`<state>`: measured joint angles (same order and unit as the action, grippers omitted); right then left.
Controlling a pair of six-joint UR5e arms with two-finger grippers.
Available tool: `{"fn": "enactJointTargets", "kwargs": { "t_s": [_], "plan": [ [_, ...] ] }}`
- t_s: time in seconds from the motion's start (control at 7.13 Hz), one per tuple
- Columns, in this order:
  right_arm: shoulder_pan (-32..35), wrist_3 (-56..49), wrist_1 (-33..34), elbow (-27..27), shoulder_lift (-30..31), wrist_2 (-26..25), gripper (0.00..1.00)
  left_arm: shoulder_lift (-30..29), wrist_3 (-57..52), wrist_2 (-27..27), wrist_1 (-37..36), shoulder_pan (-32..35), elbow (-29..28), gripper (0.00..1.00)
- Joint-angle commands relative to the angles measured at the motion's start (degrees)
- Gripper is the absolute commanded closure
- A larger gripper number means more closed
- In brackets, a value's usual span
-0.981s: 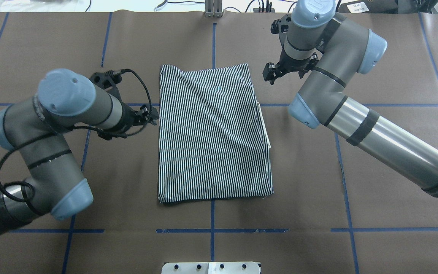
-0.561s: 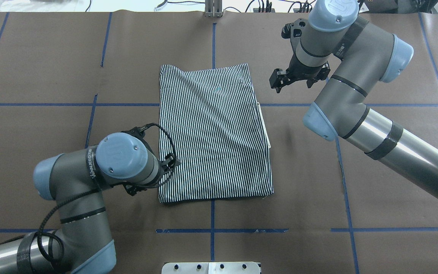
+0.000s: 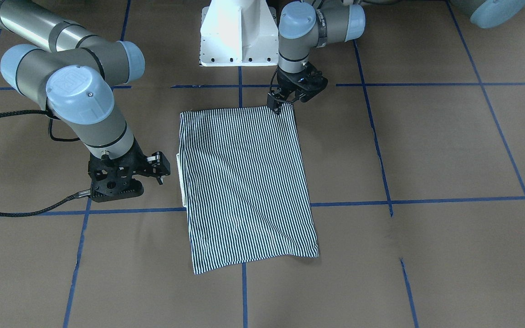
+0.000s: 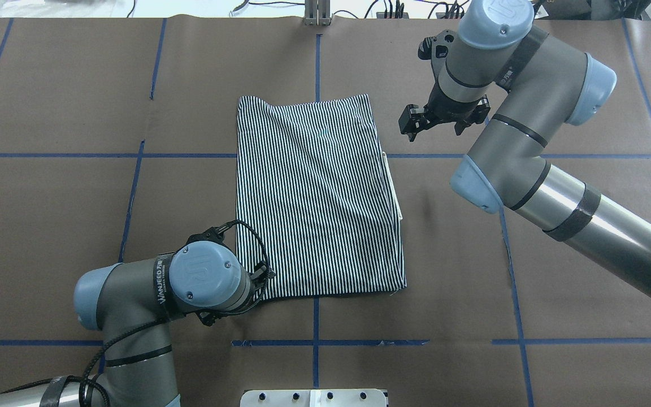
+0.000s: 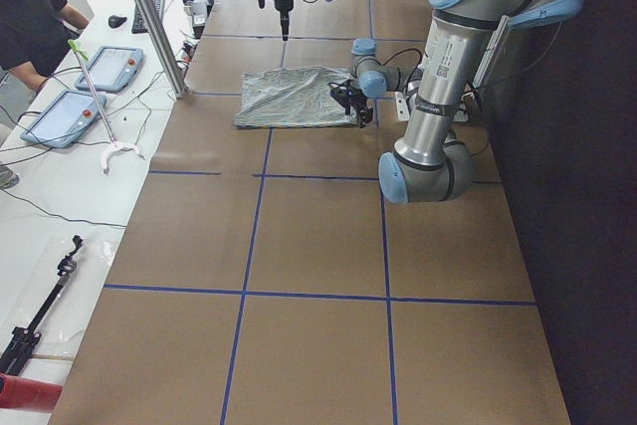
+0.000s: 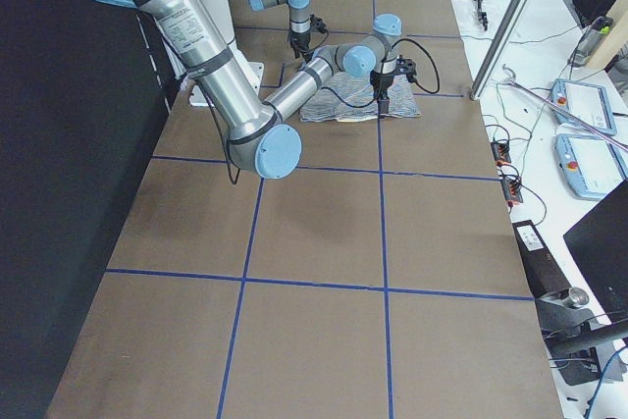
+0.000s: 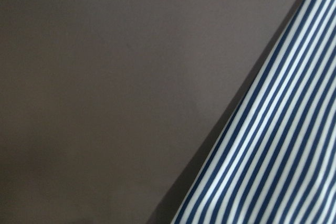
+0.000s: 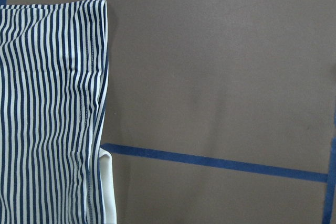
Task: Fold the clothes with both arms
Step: 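Move the right gripper down to the near edge beside the left gripper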
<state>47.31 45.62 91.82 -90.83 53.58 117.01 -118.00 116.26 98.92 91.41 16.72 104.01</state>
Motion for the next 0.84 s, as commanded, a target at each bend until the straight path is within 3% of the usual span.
{"fn": "enactJointTargets", "kwargs": {
  "t_s": [0.0,0.14,0.42,0.7],
  "plan": [
    [0.06,-0.01,-0.07,-0.05,0.29,-0.03,0.00,-0.12,0.64,-0.92,0.00,-0.20,-0.12,0.38],
    [0.06,-0.01,-0.07,0.03,0.30,-0.03,0.00,-0.21,0.64,-1.27,0.00,-0.11,-0.12,0.53],
    [-0.02,-0.01,-0.07,0.04,0.56,-0.03,0.00,-0.21,0.64,-1.36,0.00,0.24,-0.12,0.98],
    [-0.02,-0.01,-0.07,0.12,0.56,-0.11,0.00,-0.21,0.46,-1.28,0.00,1.20,0.32,1.00]
  ]
}}
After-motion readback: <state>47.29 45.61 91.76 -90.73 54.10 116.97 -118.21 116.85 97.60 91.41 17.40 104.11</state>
